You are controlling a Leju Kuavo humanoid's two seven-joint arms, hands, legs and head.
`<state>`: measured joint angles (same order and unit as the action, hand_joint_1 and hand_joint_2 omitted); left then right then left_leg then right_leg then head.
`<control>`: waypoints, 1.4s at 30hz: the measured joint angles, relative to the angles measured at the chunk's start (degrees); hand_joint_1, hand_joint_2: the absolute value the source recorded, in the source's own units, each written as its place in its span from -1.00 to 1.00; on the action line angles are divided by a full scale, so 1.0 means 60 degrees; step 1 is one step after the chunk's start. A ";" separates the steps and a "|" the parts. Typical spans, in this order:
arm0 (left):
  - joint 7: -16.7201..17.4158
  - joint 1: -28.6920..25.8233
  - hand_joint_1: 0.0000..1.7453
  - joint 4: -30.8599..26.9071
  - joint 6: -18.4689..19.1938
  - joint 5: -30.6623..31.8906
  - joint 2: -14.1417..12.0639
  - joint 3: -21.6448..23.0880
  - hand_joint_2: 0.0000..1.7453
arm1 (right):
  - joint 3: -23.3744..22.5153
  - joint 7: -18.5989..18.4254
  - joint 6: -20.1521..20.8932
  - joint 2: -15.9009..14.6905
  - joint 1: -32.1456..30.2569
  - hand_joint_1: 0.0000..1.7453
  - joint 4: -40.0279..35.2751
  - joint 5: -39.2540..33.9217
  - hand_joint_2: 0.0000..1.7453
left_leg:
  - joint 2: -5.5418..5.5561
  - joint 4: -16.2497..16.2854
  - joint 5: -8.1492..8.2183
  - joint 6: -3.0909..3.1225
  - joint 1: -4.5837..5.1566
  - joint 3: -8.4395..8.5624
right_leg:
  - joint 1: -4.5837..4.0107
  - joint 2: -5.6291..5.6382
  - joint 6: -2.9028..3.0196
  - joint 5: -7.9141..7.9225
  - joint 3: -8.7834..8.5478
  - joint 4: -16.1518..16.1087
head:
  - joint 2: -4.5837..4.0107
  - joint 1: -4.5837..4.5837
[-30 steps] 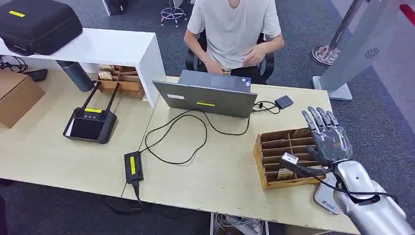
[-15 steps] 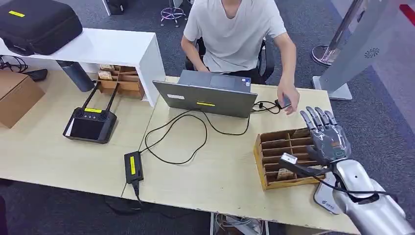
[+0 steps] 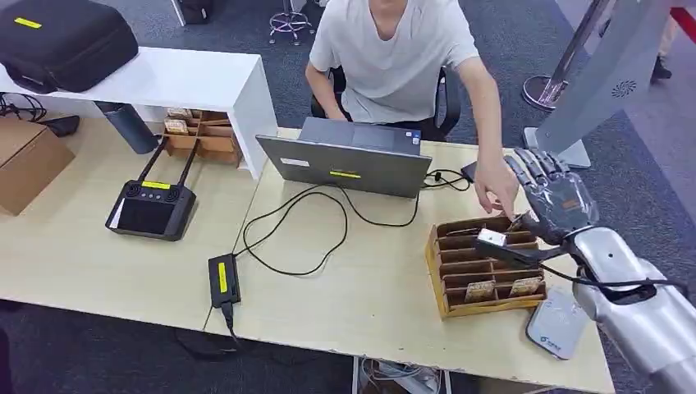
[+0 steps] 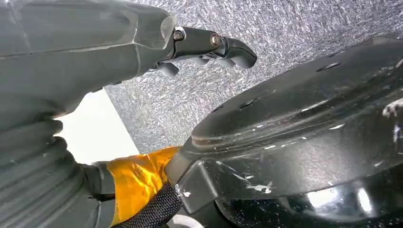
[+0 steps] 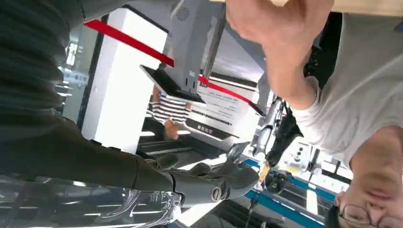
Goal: Pass the card to the sensor for recognition and then transmit it.
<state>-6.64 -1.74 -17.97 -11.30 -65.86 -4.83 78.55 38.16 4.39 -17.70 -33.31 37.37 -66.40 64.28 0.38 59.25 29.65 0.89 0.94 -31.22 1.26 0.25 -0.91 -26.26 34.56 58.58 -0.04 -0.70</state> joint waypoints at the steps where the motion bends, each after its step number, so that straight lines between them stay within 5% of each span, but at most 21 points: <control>1: -0.0004 0.0000 -1.00 0.0000 0.0004 0.0000 0.0000 0.0004 1.00 | 0.0058 0.0011 0.0033 -0.0029 0.0123 -1.00 0.0000 -0.0007 1.00 | 0.0001 0.0000 0.0000 0.0000 0.0000 0.0000 | 0.0000 0.0000 0.0000 0.0000 0.0000 0.0000 | 0.0000 0.0000; 19: -0.0164 -0.0017 -1.00 0.0000 0.0113 -0.0200 -0.0018 0.0025 1.00 | 0.1056 0.0211 0.0856 -0.0725 0.0829 -1.00 -0.0394 -0.0765 1.00 | 0.0004 0.0000 0.0000 0.0000 -0.0001 -0.0002 | 0.0000 -0.0002 0.0000 0.0000 0.0000 0.0000 | 0.0000 0.0000; 31: -0.0244 -0.0054 -1.00 0.0000 0.0113 -0.0499 -0.0036 0.0025 1.00 | 0.1963 0.0451 0.3893 -0.1639 0.2190 -1.00 -0.1271 -0.2346 1.00 | 0.0002 0.0000 0.0000 0.0000 -0.0002 -0.0001 | -0.0001 -0.0001 0.0000 0.0000 0.0003 0.0001 | 0.0000 0.0000; 42: -0.0328 -0.0078 -1.00 0.0000 0.0117 -0.0630 -0.0040 0.0025 1.00 | 0.2819 0.0466 0.4226 -0.1956 0.3016 -1.00 -0.1727 -0.2819 1.00 | 0.0003 0.0000 0.0000 0.0000 -0.0003 -0.0001 | -0.0002 -0.0001 0.0000 0.0000 0.0001 0.0000 | 0.0000 0.0000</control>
<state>-8.61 -2.20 -17.97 -10.60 -69.64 -5.07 78.71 55.08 7.19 7.65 -45.05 55.47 -76.76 47.36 0.40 59.25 29.65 0.89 0.92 -31.23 1.24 0.24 -0.91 -26.26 34.57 58.58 -0.04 -0.70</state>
